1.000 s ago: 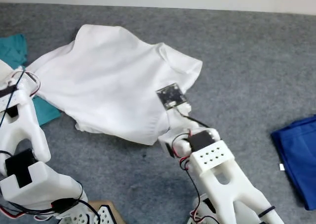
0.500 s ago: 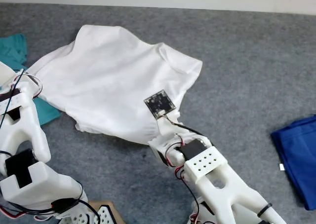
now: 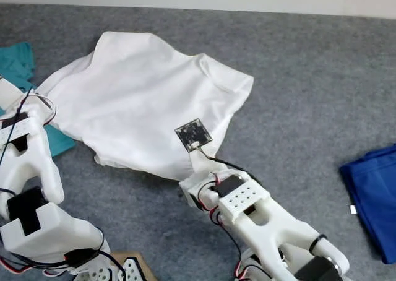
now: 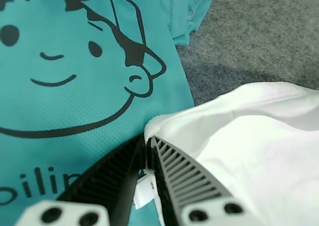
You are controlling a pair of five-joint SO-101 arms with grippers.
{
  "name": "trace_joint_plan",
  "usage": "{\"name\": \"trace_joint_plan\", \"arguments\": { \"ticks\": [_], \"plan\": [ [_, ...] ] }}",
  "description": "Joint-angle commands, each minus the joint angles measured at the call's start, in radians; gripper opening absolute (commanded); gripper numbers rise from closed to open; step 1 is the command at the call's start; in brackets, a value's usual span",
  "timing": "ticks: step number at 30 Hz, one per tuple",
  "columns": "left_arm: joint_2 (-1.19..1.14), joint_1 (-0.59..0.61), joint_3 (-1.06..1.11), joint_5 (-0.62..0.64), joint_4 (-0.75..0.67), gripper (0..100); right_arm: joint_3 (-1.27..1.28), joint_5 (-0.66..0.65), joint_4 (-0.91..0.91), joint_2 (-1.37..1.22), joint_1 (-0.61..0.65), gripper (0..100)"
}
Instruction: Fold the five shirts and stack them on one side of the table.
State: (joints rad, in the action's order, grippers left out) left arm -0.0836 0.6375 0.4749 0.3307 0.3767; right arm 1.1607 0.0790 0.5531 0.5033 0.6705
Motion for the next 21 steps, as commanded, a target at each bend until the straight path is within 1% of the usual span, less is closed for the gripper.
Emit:
{"name": "trace_joint_plan", "arguments": {
  "ticks": [1, 2, 4, 10, 14, 21],
  "plan": [
    [0.004, -0.022, -0.004, 0.006, -0.017, 1, -0.07, -0.017, -0.07, -0.038, -0.005, 4.6],
    [0.004, -0.022, -0.002, 0.006, -0.017, 1, -0.079, -0.048, -0.091, -0.062, -0.018, 1.2],
    [0.004, -0.022, -0.002, 0.006, -0.015, 1, -0.108, -0.087, -0.127, -0.116, -0.035, 1.3],
    [0.004, -0.022, -0.001, 0.006, -0.014, 1, -0.26, -0.087, -0.139, -0.243, -0.131, 0.6],
    [0.004, -0.024, 0.021, 0.006, -0.017, 1, -0.341, -0.087, -0.142, -0.249, -0.194, 0.6],
    [0.004, -0.024, 0.022, 0.006, -0.017, 1, -0.479, -0.087, -0.156, -0.262, -0.243, 0.6]
  ]
}}
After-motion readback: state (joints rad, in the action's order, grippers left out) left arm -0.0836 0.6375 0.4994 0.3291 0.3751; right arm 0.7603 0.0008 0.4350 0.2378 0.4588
